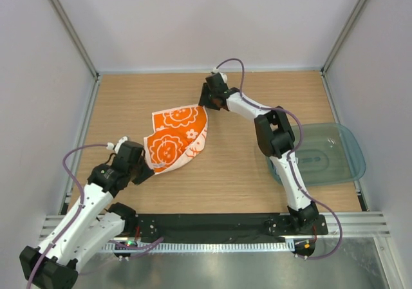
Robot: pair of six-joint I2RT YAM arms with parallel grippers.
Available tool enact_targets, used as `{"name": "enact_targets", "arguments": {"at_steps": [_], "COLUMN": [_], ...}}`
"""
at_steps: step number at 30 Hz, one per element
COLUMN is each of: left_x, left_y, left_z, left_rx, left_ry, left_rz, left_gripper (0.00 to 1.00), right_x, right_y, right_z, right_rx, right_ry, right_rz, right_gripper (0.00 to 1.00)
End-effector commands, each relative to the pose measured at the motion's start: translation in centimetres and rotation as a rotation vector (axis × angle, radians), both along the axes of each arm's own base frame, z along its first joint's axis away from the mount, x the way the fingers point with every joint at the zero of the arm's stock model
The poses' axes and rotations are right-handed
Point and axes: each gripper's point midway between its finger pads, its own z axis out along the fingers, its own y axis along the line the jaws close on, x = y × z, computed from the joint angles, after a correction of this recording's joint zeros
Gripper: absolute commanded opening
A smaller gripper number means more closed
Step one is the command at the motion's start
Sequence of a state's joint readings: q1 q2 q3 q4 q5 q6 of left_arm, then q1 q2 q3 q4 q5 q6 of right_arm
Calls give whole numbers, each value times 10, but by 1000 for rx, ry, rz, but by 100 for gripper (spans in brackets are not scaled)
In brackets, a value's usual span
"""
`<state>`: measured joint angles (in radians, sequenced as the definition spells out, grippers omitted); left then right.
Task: Roll the towels
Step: Flatten the towel
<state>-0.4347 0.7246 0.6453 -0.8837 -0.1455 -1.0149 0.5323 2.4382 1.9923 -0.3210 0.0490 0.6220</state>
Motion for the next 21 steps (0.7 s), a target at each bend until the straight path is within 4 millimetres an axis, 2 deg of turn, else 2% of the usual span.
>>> {"name": "enact_targets", "arguments": {"at_steps": [1,2,3,6,10,13,17,20,21], "left_x": [3,2,2,2,2,2,2,2,2], "left_y": [-1,-1,-1,-1,-1,-1,-2,-1,-2], "left_z": [3,3,3,4,4,3,4,4,4], "left_rx": [1,3,4,1,2,2,0,2,0], "left_ry": [-9,-5,-7,-15,-17,-12,-17,-20,-19], "left_rz": [0,-1,-2,3,3,0,-2,-3,-3], "left_gripper": [0,0,0,0,0,0,0,0,0], "right_x": [-2,-4,1,-2,-16,-21,-25,-23,-23], "right_y": [-5,-8,-4,2,14,17,18,16,15], "right_z": [9,5,4,-3,-22,-30,-42,-43,-45], "right_rx": [-59,-92,-98,-115,-122,-118,-124,-117,-108], "right_ry": [-32,-14,-18,7,43,57,81,88,91], "right_rz": [-2,-8,-7,8,31,33,28,20,17], "right_gripper": [56,56,56,53,45,36,15,1,1]}}
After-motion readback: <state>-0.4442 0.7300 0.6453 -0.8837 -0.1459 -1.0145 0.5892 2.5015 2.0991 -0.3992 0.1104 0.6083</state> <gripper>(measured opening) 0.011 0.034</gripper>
